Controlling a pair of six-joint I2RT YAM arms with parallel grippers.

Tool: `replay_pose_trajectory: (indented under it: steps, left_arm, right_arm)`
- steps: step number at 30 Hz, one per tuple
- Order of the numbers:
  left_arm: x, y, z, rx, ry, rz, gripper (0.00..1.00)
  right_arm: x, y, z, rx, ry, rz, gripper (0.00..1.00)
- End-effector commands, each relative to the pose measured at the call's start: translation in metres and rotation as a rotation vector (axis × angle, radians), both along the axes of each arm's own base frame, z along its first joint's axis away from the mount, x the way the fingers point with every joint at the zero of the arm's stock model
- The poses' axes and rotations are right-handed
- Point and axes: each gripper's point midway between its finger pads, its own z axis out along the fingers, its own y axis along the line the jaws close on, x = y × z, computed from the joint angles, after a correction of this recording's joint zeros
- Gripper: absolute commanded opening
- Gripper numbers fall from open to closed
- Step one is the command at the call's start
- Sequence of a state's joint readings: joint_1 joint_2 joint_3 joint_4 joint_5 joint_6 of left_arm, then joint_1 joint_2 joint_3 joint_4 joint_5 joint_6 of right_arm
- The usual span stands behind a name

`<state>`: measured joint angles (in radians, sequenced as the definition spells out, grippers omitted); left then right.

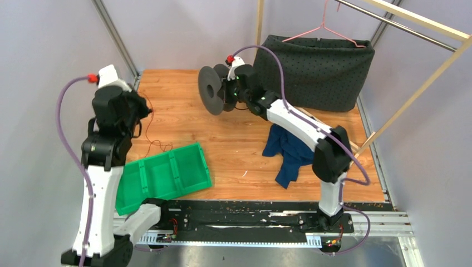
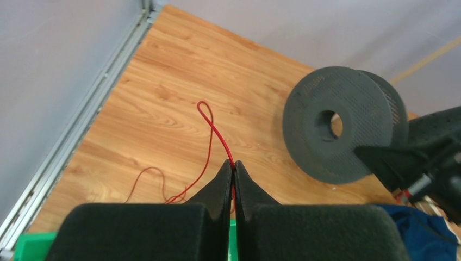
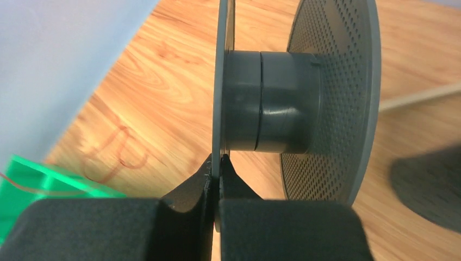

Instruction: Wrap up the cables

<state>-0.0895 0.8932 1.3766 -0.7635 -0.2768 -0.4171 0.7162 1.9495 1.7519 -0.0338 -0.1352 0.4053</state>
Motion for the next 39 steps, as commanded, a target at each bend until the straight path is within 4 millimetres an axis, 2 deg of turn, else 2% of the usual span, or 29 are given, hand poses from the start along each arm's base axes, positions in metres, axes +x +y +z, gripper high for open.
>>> replay_pose_trajectory:
  steps: [1, 4, 8, 13, 18, 22, 25, 26, 29, 30, 33, 39]
  left_arm:
    - [0.031, -0.033, 0.001, 0.048, 0.092, -0.147, 0.00]
    - [0.056, -0.056, 0.003, 0.018, 0.099, -0.219, 0.00]
    - [0.086, -0.094, 0.000, -0.011, 0.109, -0.328, 0.00]
    - [0.105, -0.123, -0.002, -0.018, 0.112, -0.392, 0.00]
    - [0.111, -0.155, -0.019, -0.017, 0.150, -0.463, 0.00]
    - [0.110, -0.181, -0.027, -0.015, 0.166, -0.512, 0.00]
    - [0.109, -0.193, -0.029, -0.022, 0.172, -0.535, 0.00]
    - [0.109, -0.194, -0.030, -0.022, 0.173, -0.537, 0.00]
    - [0.110, -0.197, -0.030, -0.022, 0.174, -0.548, 0.00]
    - [0.110, -0.199, -0.030, -0.022, 0.173, -0.553, 0.00]
    - [0.109, -0.204, -0.027, -0.014, 0.166, -0.577, 0.00]
    - [0.106, -0.218, -0.022, -0.017, 0.159, -0.635, 0.00]
  right_arm:
    - [-0.037, -0.063, 0.000, -0.422, -0.191, -0.075, 0.01]
    - [-0.053, -0.098, -0.001, -0.532, -0.243, -0.165, 0.01]
    - [-0.072, -0.133, -0.028, -0.569, -0.225, -0.224, 0.01]
    - [-0.090, -0.143, -0.048, -0.479, -0.194, -0.266, 0.01]
    - [-0.109, -0.138, -0.068, -0.389, -0.095, -0.235, 0.01]
    - [-0.117, -0.135, -0.071, -0.328, -0.055, -0.231, 0.01]
    - [-0.120, -0.133, -0.072, -0.302, -0.042, -0.229, 0.02]
    - [-0.120, -0.132, -0.074, -0.312, -0.033, -0.225, 0.08]
    - [-0.122, -0.132, -0.078, -0.357, 0.000, -0.208, 0.42]
    - [-0.123, -0.133, -0.078, -0.367, 0.010, -0.209, 0.48]
    - [-0.124, -0.138, -0.066, -0.373, 0.010, -0.219, 0.57]
    - [-0.130, -0.143, -0.007, -0.320, -0.059, -0.204, 0.64]
